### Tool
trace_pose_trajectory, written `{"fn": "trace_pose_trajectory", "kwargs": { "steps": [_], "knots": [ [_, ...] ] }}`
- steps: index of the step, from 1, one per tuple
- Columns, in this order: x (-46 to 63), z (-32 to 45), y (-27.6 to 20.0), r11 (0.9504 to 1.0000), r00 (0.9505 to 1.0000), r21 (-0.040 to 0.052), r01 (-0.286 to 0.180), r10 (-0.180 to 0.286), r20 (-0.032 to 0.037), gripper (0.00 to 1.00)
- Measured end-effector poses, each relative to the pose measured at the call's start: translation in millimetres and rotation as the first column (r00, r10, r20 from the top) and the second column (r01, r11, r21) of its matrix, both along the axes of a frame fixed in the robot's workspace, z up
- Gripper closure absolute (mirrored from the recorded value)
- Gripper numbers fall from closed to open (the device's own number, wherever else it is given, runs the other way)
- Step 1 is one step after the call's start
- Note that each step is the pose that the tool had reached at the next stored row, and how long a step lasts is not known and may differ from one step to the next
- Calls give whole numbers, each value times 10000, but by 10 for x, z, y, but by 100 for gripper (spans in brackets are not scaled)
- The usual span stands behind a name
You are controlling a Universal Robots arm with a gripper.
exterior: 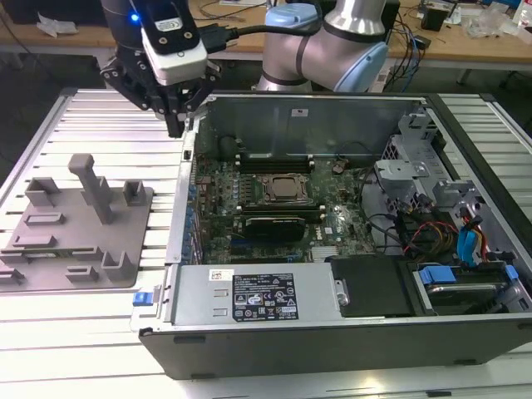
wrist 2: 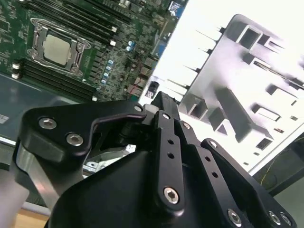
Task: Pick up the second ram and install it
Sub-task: 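Reach for the second ram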
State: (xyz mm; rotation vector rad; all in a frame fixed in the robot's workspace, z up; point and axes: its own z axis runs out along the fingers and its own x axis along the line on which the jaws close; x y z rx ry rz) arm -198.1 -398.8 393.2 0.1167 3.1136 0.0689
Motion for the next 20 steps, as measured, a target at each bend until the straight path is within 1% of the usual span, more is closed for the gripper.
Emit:
{"fn": "trace_pose_trajectory", "kwargs": {
  "steps": [3,12,16,18,20],
  "knots": [
    [-89,-1,0,10000,10000,1,-2,2,1,92],
    [-496,-2,0,10000,10000,0,-1,1,1,92],
    [-579,-2,0,10000,10000,0,0,0,1,92],
    [-663,-2,0,10000,10000,0,-1,1,1,92],
    [-707,-3,0,10000,10000,1,-2,2,1,92]
  ]
}}
